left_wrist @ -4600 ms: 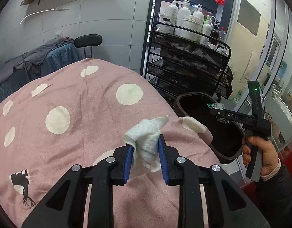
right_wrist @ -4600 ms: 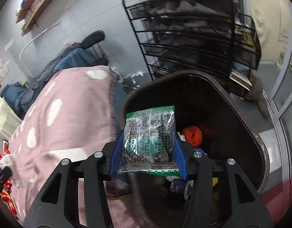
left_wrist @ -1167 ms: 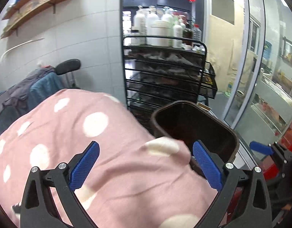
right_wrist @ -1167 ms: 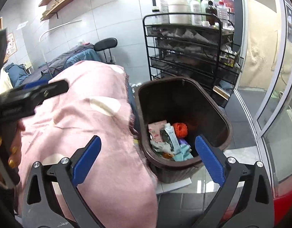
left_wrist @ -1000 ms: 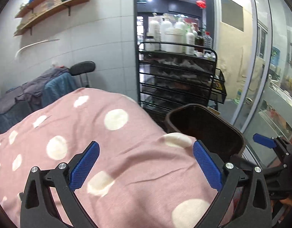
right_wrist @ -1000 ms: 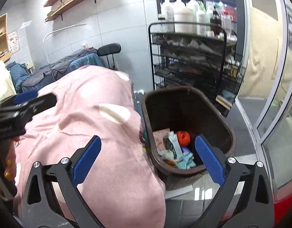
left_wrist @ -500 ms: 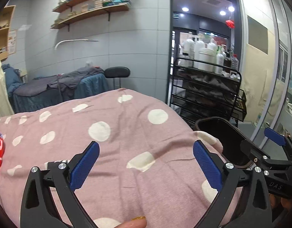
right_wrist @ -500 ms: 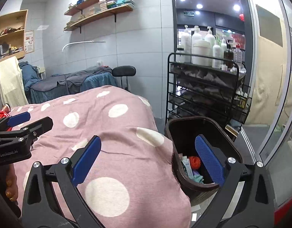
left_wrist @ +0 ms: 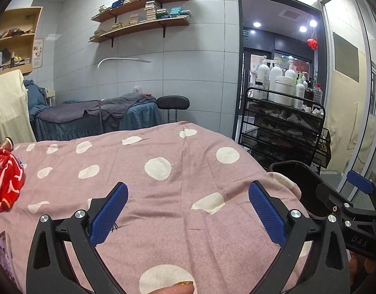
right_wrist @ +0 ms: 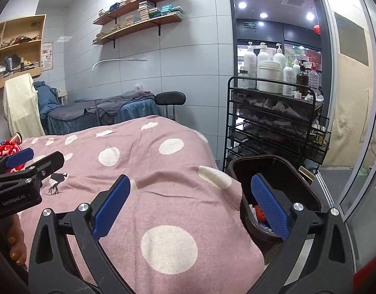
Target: Collect trash
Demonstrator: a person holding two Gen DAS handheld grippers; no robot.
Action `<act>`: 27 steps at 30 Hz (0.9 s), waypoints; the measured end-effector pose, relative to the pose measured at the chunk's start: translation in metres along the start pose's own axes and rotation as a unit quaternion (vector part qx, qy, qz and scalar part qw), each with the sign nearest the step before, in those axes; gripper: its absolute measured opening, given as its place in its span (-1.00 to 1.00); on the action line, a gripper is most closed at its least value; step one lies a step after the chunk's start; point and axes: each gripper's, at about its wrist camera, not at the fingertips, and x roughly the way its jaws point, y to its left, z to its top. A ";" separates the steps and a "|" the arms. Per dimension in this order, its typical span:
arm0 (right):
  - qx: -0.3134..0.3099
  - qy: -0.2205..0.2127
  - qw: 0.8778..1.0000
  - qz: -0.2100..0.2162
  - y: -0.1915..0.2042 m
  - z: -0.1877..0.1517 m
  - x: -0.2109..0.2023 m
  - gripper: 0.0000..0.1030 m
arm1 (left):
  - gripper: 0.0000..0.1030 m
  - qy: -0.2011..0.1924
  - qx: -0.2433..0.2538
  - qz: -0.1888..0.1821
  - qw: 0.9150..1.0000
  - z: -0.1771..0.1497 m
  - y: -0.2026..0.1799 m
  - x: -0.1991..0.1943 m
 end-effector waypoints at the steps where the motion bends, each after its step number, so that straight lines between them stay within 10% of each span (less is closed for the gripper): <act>1: 0.000 0.000 1.000 0.000 0.000 0.000 0.000 0.90 | 0.90 -0.001 -0.001 0.000 1.000 0.000 0.000 0.000; 27: 0.001 0.004 1.000 0.001 0.001 -0.001 0.004 0.90 | 0.90 -0.011 0.001 -0.003 1.000 0.001 0.001 -0.008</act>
